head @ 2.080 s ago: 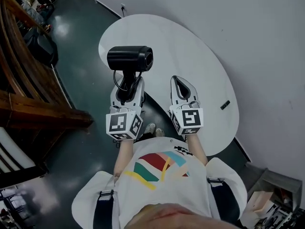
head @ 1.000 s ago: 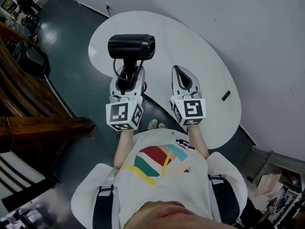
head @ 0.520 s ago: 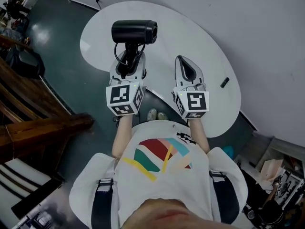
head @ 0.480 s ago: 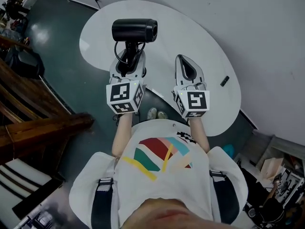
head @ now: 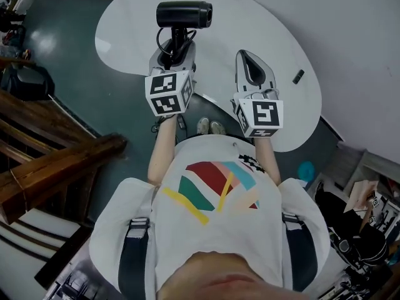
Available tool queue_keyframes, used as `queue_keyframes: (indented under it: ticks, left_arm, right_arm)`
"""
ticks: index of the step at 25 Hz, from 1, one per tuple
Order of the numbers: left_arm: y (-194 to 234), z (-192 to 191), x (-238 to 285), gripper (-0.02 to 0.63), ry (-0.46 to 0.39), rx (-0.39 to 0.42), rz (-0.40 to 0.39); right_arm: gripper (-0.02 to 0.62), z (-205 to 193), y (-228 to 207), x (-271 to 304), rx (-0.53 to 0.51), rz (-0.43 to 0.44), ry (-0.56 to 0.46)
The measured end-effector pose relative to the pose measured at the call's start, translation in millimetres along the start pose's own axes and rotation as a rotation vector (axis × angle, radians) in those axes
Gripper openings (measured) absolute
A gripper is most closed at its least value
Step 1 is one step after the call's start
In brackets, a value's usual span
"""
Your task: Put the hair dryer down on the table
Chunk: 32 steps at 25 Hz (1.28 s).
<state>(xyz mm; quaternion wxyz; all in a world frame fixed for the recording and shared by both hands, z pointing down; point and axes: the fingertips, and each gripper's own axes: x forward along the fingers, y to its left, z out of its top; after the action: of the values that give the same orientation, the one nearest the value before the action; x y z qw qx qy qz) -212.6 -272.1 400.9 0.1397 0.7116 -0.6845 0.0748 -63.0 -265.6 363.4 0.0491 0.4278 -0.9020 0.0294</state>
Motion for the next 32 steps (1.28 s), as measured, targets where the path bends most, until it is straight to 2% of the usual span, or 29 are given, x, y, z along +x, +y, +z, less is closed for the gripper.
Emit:
queue_keyframes:
  ticks: [11, 32]
  left_arm:
    - [-11.3, -34.4, 29.5, 0.224, 0.089, 0.006, -0.06]
    - [-19.9, -99.2, 73.8, 0.224, 0.274, 0.015, -0.092]
  right_arm:
    - [0.009, -12.0, -9.3, -17.2, -0.005, -0.071, 0.037]
    - [0.009, -35.4, -28.1, -26.0, 0.012, -0.122, 0.106]
